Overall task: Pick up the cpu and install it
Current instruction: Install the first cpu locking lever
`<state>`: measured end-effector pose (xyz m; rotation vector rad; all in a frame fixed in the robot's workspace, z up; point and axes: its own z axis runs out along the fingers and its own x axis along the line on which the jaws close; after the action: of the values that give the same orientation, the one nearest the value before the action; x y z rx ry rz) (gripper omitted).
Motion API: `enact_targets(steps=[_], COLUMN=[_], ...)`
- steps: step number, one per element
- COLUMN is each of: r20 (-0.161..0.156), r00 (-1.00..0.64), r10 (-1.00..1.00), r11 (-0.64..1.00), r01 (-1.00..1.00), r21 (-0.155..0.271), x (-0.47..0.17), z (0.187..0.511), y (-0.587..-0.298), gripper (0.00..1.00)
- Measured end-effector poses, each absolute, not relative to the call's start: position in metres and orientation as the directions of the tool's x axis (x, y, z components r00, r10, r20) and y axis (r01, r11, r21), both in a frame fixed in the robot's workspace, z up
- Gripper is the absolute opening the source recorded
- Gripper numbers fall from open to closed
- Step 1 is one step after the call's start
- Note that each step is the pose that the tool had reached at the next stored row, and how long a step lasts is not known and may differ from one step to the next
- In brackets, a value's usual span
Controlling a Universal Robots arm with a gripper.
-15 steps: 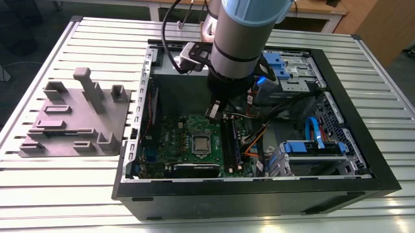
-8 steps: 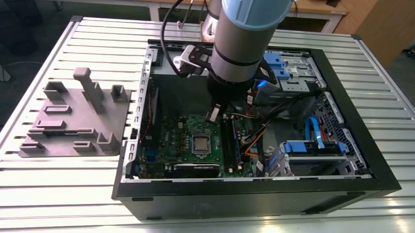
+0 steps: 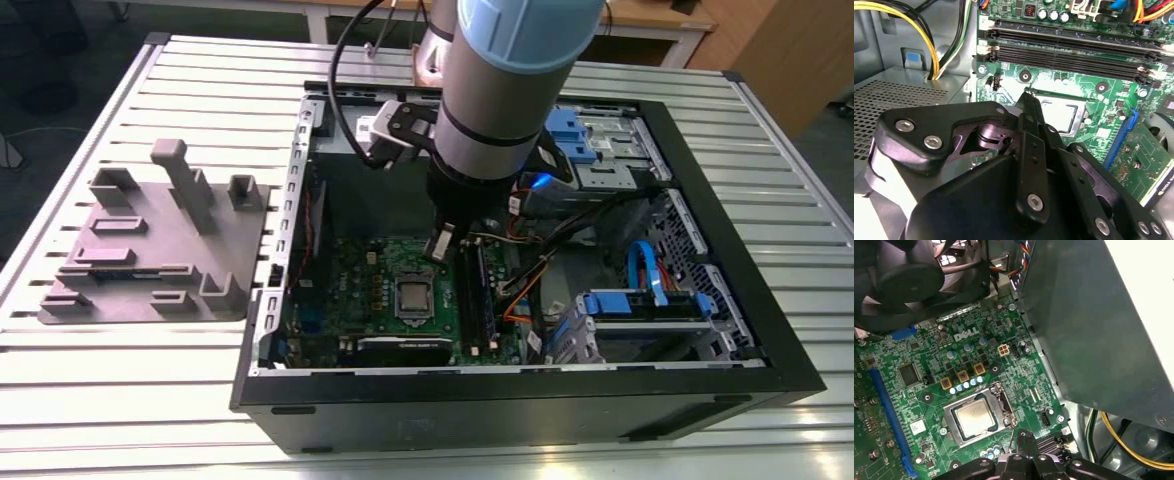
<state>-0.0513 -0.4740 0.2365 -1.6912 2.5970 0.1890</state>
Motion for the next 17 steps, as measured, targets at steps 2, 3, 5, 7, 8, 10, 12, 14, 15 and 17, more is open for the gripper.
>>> enact_targets(steps=[2, 3, 5, 7, 8, 10, 12, 14, 15, 17], r20=[-0.097, -0.097, -0.097, -0.097, -0.097, -0.097, -0.097, -0.097, -0.097, -0.097], r00=[-0.406, -0.406, -0.406, -0.406, -0.406, -0.406, -0.406, -0.405, -0.403, -0.395], r10=[-0.909, -0.909, -0.909, -0.909, -0.909, -0.909, -0.909, -0.909, -0.910, -0.914], r11=[0.399, 0.399, 0.399, 0.399, 0.399, 0.399, 0.399, 0.398, 0.396, 0.388], r01=[-0.913, -0.913, -0.913, -0.913, -0.913, -0.913, -0.913, -0.914, -0.915, -0.918], r21=[0.082, 0.082, 0.082, 0.082, 0.082, 0.082, 0.082, 0.082, 0.082, 0.082], x=[-0.0513, -0.0513, -0.0513, -0.0513, -0.0513, -0.0513, -0.0513, -0.0512, -0.0512, -0.0513], z=[0.2365, 0.2365, 0.2365, 0.2365, 0.2365, 0.2365, 0.2365, 0.2365, 0.2365, 0.2364], y=[-0.4742, -0.4742, -0.4743, -0.4743, -0.4743, -0.4744, -0.4744, -0.4761, -0.4770, -0.4777], gripper=[0.10, 0.10, 0.10, 0.10, 0.10, 0.10, 0.10, 0.10, 0.10, 0.10])
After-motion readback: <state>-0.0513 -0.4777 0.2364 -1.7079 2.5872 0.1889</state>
